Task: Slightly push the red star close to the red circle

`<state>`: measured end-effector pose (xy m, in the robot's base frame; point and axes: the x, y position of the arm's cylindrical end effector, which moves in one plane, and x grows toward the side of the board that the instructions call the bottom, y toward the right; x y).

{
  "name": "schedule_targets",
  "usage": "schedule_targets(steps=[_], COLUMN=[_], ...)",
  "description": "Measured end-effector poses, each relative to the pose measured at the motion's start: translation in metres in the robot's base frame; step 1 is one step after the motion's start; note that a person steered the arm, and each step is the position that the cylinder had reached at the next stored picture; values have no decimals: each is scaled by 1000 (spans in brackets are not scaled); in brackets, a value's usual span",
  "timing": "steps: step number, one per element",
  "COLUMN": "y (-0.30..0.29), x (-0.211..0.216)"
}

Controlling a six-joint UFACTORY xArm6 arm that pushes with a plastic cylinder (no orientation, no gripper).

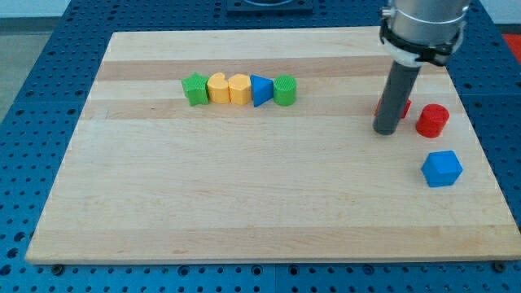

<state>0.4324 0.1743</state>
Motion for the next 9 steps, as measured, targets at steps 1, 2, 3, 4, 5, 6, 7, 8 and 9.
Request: schedule_targets(steps=[1, 2, 3, 4, 5, 6, 7, 8, 9], y=[3, -1, -28, -33, -33, -33, -33, -29, -6], x=[0, 1, 17, 4, -5, -28, -35, -35, -37])
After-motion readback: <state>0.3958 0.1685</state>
